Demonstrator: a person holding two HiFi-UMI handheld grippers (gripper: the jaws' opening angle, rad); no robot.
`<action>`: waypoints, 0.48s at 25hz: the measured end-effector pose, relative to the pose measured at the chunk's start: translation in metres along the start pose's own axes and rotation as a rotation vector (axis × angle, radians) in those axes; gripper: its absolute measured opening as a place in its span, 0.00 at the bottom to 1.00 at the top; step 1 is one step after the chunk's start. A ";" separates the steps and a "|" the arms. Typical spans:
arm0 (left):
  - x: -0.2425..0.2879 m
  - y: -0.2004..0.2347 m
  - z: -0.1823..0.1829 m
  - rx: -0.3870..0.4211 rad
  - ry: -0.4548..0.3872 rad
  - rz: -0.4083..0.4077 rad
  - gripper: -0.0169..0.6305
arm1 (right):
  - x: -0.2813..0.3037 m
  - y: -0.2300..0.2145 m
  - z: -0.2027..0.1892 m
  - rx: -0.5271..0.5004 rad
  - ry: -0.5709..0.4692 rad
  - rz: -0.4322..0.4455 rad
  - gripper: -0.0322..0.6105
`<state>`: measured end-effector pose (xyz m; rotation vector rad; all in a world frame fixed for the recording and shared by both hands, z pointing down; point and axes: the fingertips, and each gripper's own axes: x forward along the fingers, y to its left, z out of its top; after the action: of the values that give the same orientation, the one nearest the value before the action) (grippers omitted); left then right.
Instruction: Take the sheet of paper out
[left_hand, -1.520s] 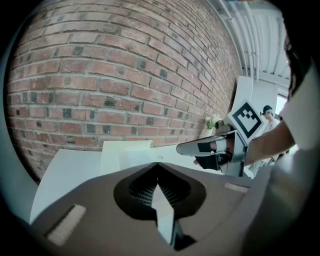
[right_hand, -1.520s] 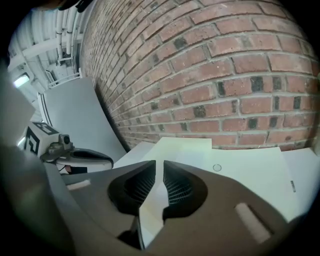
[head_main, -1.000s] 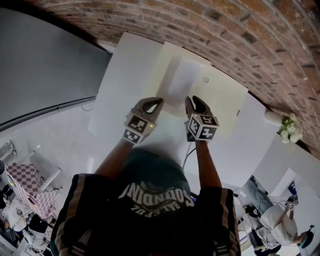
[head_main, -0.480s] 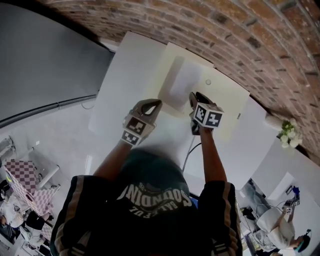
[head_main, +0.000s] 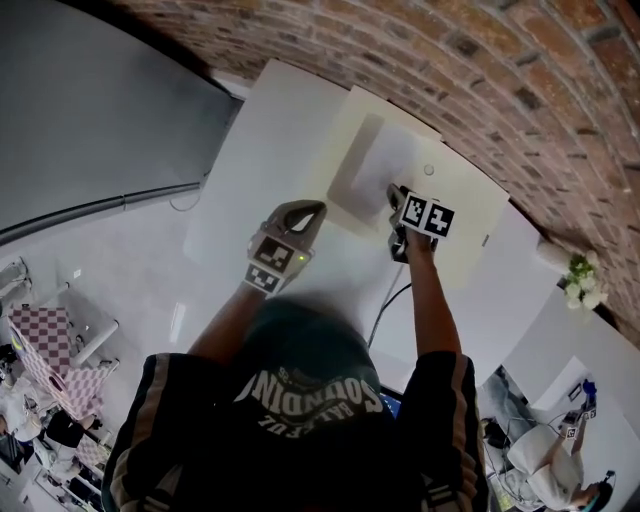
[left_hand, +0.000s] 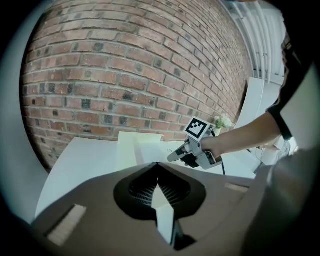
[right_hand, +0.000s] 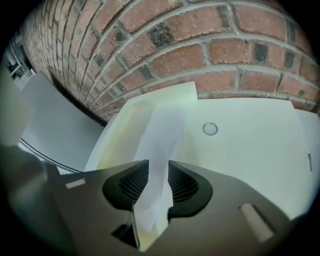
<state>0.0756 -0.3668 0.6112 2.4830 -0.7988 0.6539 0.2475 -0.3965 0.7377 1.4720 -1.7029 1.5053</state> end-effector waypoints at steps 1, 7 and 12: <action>-0.001 0.001 0.000 -0.001 0.000 0.002 0.04 | 0.002 -0.002 0.000 0.014 0.001 -0.003 0.24; -0.007 0.006 -0.006 -0.013 0.004 0.012 0.04 | 0.018 -0.009 -0.005 0.092 0.035 0.004 0.24; -0.012 0.010 -0.010 -0.021 0.007 0.020 0.04 | 0.028 -0.009 -0.011 0.122 0.068 0.010 0.21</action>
<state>0.0575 -0.3640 0.6153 2.4557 -0.8242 0.6571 0.2428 -0.3969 0.7687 1.4566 -1.6057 1.6718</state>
